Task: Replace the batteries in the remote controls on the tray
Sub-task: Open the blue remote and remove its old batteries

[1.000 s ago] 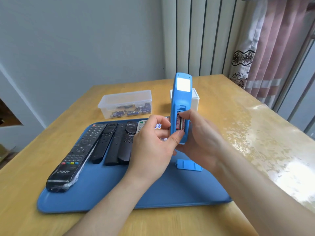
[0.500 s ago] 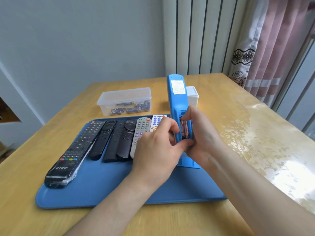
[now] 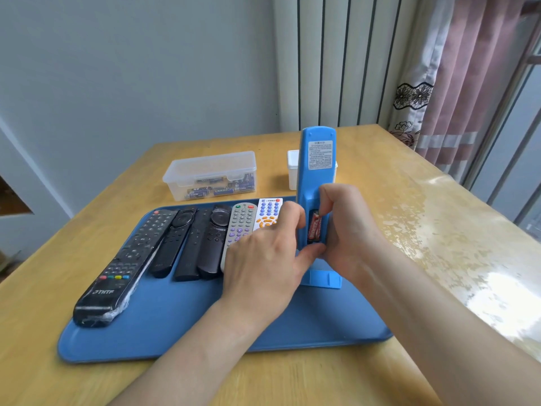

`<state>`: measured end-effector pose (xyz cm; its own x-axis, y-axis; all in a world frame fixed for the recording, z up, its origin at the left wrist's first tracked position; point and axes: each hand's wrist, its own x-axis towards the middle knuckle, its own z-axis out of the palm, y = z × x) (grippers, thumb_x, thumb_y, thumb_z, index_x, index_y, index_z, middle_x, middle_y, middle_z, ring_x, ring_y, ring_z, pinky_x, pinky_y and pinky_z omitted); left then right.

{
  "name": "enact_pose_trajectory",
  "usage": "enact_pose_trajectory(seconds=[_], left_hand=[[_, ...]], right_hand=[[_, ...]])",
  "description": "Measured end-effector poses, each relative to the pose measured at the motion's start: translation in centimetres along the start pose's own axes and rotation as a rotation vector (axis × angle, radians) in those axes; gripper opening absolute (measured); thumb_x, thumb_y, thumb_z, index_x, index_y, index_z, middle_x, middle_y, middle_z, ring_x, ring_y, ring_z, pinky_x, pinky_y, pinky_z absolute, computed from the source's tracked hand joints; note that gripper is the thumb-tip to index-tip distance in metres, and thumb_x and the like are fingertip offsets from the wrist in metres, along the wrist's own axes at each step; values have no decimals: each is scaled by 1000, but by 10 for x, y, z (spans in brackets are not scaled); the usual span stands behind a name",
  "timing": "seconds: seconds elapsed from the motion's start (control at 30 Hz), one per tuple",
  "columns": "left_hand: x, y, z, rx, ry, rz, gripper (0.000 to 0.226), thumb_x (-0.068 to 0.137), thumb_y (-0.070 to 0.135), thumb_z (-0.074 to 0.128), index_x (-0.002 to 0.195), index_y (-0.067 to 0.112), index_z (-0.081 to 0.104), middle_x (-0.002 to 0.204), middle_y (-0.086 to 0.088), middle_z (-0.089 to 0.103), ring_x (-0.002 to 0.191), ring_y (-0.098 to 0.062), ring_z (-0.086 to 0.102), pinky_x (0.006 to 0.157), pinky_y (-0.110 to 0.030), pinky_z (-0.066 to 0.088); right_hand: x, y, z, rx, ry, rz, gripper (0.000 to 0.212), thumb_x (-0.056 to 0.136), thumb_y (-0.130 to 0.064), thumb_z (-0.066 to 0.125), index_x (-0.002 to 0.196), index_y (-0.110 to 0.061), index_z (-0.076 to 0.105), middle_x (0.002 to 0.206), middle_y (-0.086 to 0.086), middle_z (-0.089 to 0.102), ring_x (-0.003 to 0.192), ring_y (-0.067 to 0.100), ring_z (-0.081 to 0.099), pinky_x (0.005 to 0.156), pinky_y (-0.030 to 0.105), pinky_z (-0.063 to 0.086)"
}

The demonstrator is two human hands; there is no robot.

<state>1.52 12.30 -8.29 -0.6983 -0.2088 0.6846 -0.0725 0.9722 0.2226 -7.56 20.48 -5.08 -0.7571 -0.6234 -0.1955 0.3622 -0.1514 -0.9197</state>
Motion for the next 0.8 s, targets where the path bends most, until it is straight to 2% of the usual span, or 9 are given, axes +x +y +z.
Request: enact_pose_trajectory(seconds=[0.07, 0.17, 0.27, 0.4, 0.47, 0.57, 0.63, 0.73, 0.8], left_hand=[[2, 1, 0, 39, 45, 52, 40, 80, 49, 65, 105, 27, 43, 69, 8, 58, 66, -23, 57, 45, -29, 35], [4, 0, 0, 68, 75, 62, 42, 82, 45, 64, 119, 30, 50, 82, 5, 52, 81, -20, 51, 51, -34, 43], [9, -3, 1, -53, 82, -13, 33, 81, 36, 67, 110, 27, 56, 87, 5, 50, 83, -19, 51, 58, -35, 45], [13, -6, 0, -319, 116, -142, 21, 75, 17, 70, 89, 22, 55, 80, 10, 50, 71, -11, 49, 61, -31, 45], [17, -6, -4, -598, 135, -297, 21, 77, 10, 71, 84, 21, 55, 74, 8, 58, 65, -10, 54, 62, -28, 48], [28, -4, -18, -1322, 135, -674, 19, 88, -6, 56, 89, 13, 51, 69, -4, 66, 68, -21, 61, 67, -29, 51], [31, -11, -25, -1486, 106, -829, 22, 90, -9, 42, 89, 12, 49, 67, -7, 65, 65, -21, 62, 59, -24, 50], [27, -18, -27, -1389, -25, -826, 20, 86, -1, 41, 82, 14, 53, 69, -4, 50, 55, -12, 41, 45, -20, 30], [25, -23, -25, -1084, -63, -717, 10, 90, 11, 52, 86, 20, 57, 73, 1, 46, 57, -8, 39, 50, -21, 33]], right_hand=[[2, -2, -3, 5, -25, -1, 43, 47, -14, 42, 89, -20, 45, 70, 9, 45, 59, 26, 46, 57, 31, 34], [7, -1, -7, 6, -51, 40, 47, 49, -17, 46, 96, -21, 49, 85, 10, 48, 74, 29, 49, 68, 40, 38], [5, 3, -7, -19, -148, 55, 39, 63, -16, 45, 100, -17, 57, 83, 9, 61, 72, 25, 61, 73, 41, 44], [0, 1, -5, 8, -316, 75, 27, 77, -12, 38, 97, -13, 56, 80, 8, 57, 66, 21, 56, 69, 37, 45], [2, 0, -8, 56, -342, 81, 28, 82, -13, 38, 103, -12, 57, 88, 11, 57, 72, 22, 56, 71, 37, 47], [6, -3, -14, 190, -323, 98, 37, 90, -10, 38, 122, -6, 56, 98, 15, 62, 81, 26, 63, 75, 42, 54], [5, -5, -18, 227, -355, 120, 40, 93, -10, 36, 128, 0, 52, 102, 18, 64, 87, 29, 66, 76, 46, 57], [-1, -7, -17, 175, -416, 109, 32, 96, -9, 36, 120, -3, 56, 102, 17, 65, 88, 34, 69, 70, 46, 58], [-4, -8, -15, 84, -435, 56, 32, 98, -8, 37, 123, -8, 57, 101, 17, 67, 80, 33, 68, 62, 40, 57]])
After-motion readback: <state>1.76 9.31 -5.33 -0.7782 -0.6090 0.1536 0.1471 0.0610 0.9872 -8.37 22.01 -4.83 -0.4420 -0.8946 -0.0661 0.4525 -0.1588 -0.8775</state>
